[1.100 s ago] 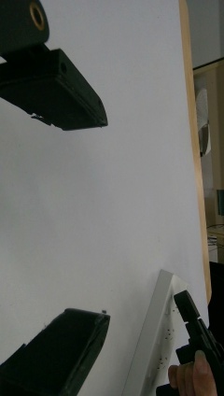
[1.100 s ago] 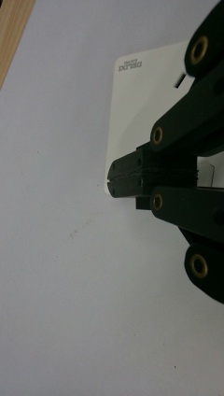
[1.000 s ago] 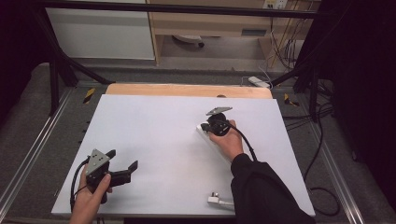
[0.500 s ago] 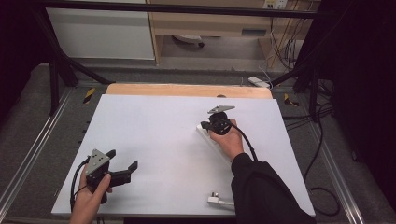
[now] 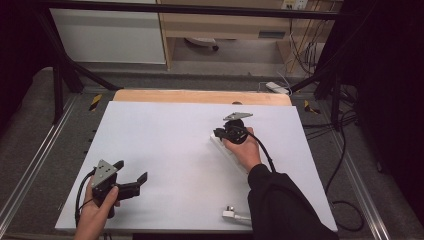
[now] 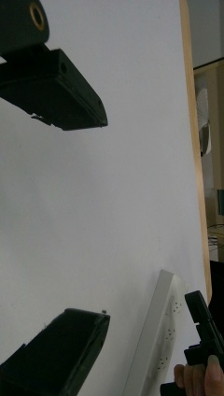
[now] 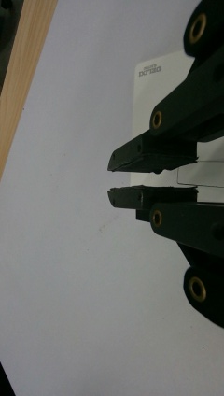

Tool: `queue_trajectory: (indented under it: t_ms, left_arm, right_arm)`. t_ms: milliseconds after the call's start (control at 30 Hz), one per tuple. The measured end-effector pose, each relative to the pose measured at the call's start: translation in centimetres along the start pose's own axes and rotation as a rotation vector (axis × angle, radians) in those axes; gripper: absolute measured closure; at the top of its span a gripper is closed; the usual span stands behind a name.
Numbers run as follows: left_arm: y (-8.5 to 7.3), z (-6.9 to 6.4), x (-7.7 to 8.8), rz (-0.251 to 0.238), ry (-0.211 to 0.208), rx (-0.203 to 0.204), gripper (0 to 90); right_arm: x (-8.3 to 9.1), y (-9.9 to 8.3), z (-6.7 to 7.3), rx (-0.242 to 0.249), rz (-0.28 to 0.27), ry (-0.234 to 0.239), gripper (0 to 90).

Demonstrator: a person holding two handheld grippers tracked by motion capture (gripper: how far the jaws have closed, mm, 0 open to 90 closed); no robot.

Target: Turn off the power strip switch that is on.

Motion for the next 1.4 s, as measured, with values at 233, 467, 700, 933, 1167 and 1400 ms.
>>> queue_trajectory:
  t_ms: [233,467,700,933,1167,1400]
  left_arm:
    - [0.0,0.0,0.0,0.001,0.001,0.001,5.4]
    - [0.0,0.0,0.0,0.001,0.001,0.001,5.4]
    - [0.0,0.0,0.0,0.002,0.001,0.003,5.4]
    - [-0.1,0.1,0.0,0.002,0.003,0.005,5.4]
    - [-0.1,0.1,0.0,0.003,0.003,0.006,5.4]
    - [-0.1,0.1,0.0,0.003,0.004,0.006,5.4]
  right_arm:
    - [0.2,0.3,0.0,-0.004,-0.022,-0.001,70.8]
    - [0.5,0.6,0.0,-0.011,-0.042,-0.004,61.4]
    - [0.8,1.0,-0.3,-0.023,-0.061,-0.022,47.7]
    - [1.4,1.5,-0.5,-0.031,-0.087,-0.052,35.8]
    - [2.0,2.0,-0.8,-0.026,-0.115,-0.087,18.9]
    - [2.6,2.4,-1.3,-0.031,-0.131,-0.117,11.5]
Point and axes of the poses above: each handheld gripper's, and its own axes: x roughly backward along the jaws, y roughly out of its top, z roughly to its left, the point moved 6 cm from there along -x, roughly forward along the jaws, and after that the axes turned 8 degrees about -x, right-handed, at the moved point
